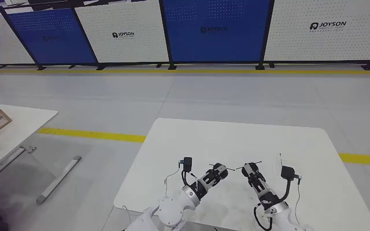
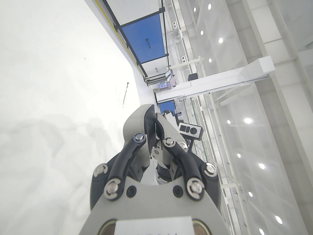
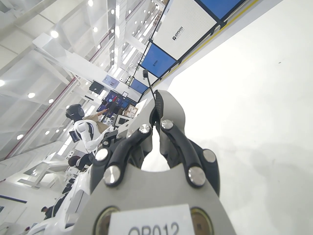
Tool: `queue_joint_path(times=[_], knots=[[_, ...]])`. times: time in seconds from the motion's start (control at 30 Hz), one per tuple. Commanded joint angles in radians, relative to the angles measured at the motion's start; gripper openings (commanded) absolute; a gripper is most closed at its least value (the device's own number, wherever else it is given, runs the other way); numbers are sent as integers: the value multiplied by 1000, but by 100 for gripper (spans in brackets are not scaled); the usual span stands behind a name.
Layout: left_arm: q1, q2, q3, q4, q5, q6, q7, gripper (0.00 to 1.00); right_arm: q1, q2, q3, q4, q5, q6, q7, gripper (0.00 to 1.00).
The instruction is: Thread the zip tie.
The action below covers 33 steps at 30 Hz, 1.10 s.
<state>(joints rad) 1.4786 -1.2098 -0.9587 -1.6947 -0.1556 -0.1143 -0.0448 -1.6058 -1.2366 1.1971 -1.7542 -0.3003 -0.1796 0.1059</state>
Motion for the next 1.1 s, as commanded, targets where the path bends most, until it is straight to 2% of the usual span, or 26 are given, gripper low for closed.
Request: queue_joint_path(times=[0.0,0.5,1.07], knots=[[0,0,0,0,0,0,0,0,-4,0,1,-4,-4,0,1,0],[0,0,0,0,0,0,0,0,13,-6,-17,4,-16,37,19,0],[0,0,0,0,0,0,0,0,20,-11,-31,14,3,30,19,0]])
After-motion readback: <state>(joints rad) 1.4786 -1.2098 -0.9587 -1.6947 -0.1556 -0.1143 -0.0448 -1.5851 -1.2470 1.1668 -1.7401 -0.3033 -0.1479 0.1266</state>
